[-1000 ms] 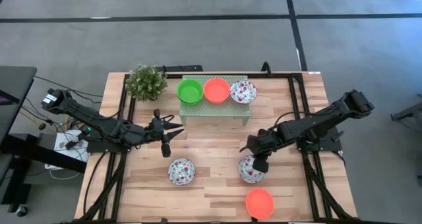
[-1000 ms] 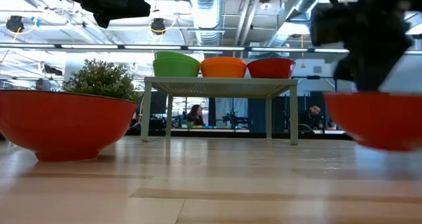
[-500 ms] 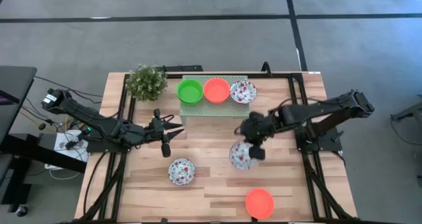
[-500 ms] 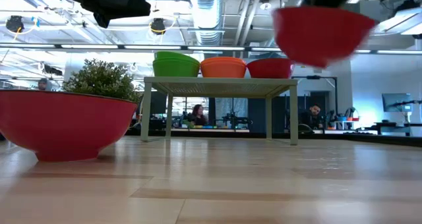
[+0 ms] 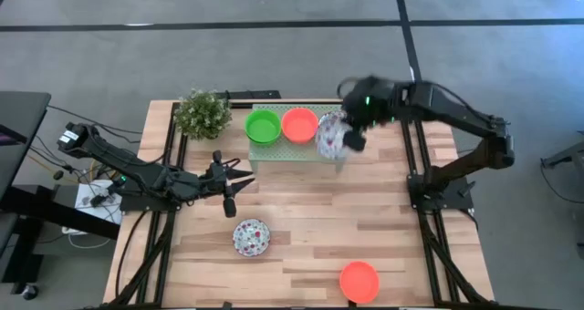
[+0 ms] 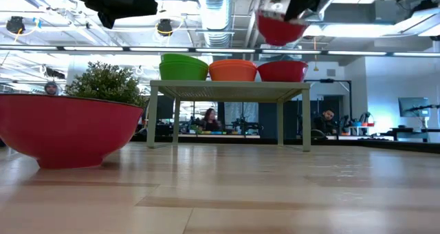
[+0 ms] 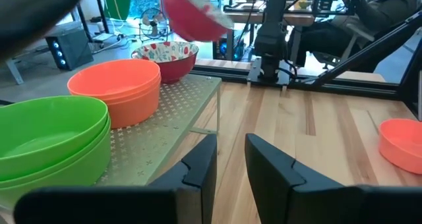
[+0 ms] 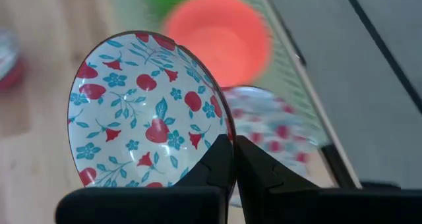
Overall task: Pick & Place Mini bowls
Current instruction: Stack the white bowl on the white bowl on the shelf
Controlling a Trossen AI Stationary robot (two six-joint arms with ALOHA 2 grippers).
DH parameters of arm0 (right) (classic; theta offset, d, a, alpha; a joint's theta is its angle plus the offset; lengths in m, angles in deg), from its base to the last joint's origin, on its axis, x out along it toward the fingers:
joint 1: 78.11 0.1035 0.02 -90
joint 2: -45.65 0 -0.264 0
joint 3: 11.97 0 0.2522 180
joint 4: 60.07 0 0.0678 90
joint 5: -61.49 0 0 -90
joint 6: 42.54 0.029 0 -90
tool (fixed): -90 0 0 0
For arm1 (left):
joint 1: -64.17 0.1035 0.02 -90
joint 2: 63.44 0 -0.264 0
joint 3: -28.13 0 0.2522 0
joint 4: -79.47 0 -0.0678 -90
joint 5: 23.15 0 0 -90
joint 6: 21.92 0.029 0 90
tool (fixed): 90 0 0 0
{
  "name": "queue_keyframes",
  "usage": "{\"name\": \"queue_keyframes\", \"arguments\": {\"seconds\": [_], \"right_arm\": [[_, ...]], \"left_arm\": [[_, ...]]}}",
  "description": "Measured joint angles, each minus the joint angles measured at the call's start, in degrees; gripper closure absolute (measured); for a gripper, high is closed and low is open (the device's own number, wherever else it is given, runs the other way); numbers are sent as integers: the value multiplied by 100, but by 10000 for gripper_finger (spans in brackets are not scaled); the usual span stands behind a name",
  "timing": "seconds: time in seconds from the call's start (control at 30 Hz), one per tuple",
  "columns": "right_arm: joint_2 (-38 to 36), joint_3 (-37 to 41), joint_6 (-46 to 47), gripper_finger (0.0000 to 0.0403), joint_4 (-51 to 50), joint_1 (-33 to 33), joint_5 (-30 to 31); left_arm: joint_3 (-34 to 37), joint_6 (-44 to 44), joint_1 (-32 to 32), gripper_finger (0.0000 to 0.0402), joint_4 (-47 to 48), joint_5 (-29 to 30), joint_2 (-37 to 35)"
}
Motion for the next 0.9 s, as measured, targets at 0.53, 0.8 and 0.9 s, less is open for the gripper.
{"name": "queue_keyframes", "arguments": {"seconds": [0.53, 0.8, 0.9], "right_arm": [[602, -6, -531, 395, -45, -2382, -2200], [937, -4, -775, 395, -262, -2479, -2667], [973, -2, -773, 395, -377, -2587, -2653]], "left_arm": [[0, -2, -2, 321, -6, 0, 0], [0, -4, -9, 321, -6, -29, 0], [0, -4, -9, 321, -6, -187, 0]]}}
